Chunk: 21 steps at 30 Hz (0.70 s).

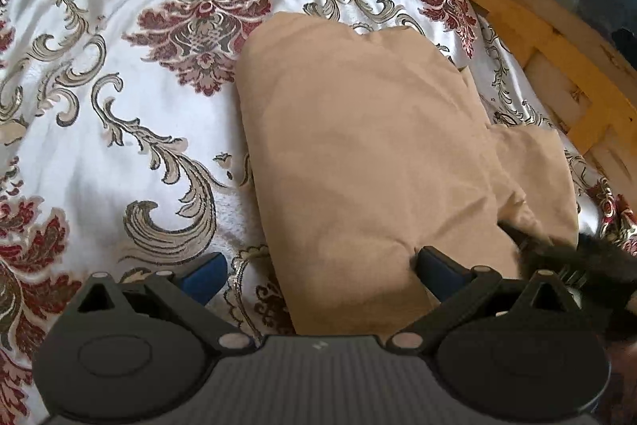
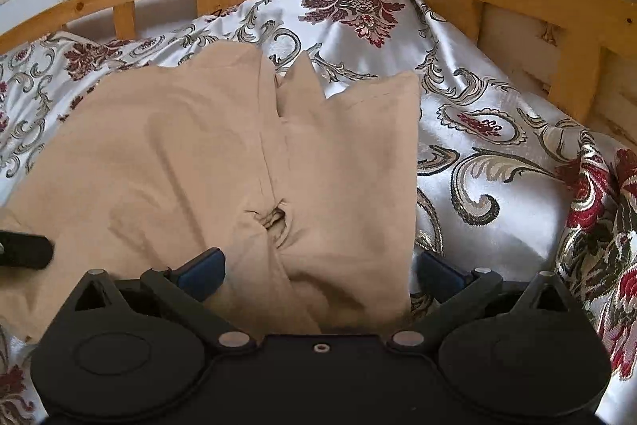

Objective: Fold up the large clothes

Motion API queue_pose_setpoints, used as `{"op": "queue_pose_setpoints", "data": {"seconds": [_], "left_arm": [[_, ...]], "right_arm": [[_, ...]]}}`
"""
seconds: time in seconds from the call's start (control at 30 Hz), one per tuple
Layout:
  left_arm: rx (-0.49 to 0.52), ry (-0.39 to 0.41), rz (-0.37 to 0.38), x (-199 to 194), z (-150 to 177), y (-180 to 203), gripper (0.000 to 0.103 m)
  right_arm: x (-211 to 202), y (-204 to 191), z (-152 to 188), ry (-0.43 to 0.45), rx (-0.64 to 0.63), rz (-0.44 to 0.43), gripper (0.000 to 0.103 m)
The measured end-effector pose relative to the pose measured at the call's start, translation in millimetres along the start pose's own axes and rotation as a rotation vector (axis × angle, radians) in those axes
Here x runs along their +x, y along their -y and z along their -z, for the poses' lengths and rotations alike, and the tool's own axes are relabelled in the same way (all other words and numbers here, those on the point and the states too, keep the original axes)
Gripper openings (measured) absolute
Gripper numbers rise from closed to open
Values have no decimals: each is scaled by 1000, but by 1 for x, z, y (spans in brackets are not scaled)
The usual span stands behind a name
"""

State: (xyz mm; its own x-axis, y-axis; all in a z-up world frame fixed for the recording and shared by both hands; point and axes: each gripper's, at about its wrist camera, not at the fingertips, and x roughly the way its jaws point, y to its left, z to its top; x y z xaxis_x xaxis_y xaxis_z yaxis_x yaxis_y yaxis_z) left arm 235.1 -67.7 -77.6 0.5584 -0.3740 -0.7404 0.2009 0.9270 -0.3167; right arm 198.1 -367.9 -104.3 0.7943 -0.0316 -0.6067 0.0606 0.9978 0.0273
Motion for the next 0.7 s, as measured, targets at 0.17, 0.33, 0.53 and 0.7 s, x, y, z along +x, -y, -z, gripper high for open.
{"op": "queue_pose_setpoints", "data": {"seconds": [0.17, 0.33, 0.53, 0.7], "left_arm": [[-48, -11, 18, 0, 1, -6, 103], [-34, -3, 4, 0, 1, -2, 103], [-36, 8, 2, -1, 2, -2, 103], [-26, 14, -6, -1, 3, 0, 103]], "right_arm": [[-23, 16, -22, 206, 67, 15, 97], [-4, 28, -17, 148, 95, 6, 82], [2, 12, -15, 142, -6, 18, 82], [4, 10, -14, 142, -12, 18, 82]]}}
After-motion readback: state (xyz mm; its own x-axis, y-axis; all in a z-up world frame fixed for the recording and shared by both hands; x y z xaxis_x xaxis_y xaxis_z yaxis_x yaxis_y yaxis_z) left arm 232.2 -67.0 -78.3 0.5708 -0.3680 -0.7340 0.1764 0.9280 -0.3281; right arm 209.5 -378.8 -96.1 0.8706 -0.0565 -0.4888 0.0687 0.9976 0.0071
